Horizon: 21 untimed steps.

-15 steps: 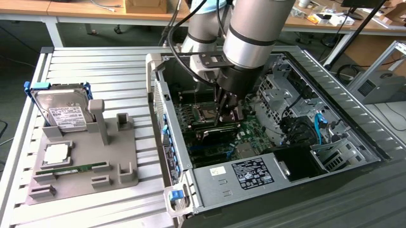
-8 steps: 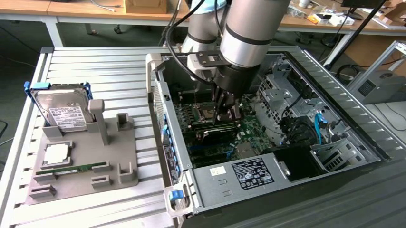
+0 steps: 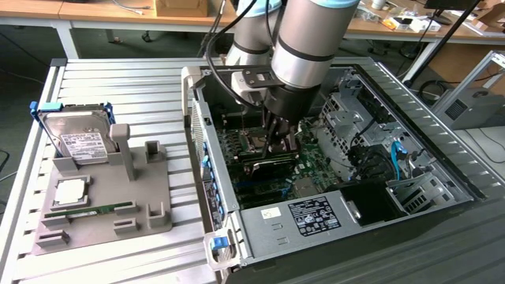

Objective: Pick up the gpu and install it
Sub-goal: 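Press down on the gpu until it lock into place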

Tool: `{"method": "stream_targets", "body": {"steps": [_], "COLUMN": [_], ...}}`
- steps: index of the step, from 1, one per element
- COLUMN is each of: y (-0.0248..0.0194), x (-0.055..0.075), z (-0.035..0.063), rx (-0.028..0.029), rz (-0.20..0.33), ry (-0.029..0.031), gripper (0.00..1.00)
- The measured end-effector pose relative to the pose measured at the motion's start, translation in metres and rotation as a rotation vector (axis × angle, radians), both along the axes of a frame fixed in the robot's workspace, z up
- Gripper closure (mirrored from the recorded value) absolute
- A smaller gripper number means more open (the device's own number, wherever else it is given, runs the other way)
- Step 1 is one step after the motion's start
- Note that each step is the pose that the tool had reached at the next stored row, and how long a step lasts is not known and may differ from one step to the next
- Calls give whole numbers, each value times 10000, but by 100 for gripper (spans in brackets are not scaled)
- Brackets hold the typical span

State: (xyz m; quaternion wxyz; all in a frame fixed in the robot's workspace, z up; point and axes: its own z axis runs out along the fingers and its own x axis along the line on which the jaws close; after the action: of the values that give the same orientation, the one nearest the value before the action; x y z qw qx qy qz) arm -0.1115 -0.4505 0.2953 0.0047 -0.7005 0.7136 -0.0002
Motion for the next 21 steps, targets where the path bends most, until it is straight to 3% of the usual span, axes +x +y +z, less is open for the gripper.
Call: {"method": "stream_targets", "body": {"steps": [21], "y": [13], "x": [-47], "z": [-122], "rx": [0], "rz": [-2], "ry": [0], "gripper": [89]}}
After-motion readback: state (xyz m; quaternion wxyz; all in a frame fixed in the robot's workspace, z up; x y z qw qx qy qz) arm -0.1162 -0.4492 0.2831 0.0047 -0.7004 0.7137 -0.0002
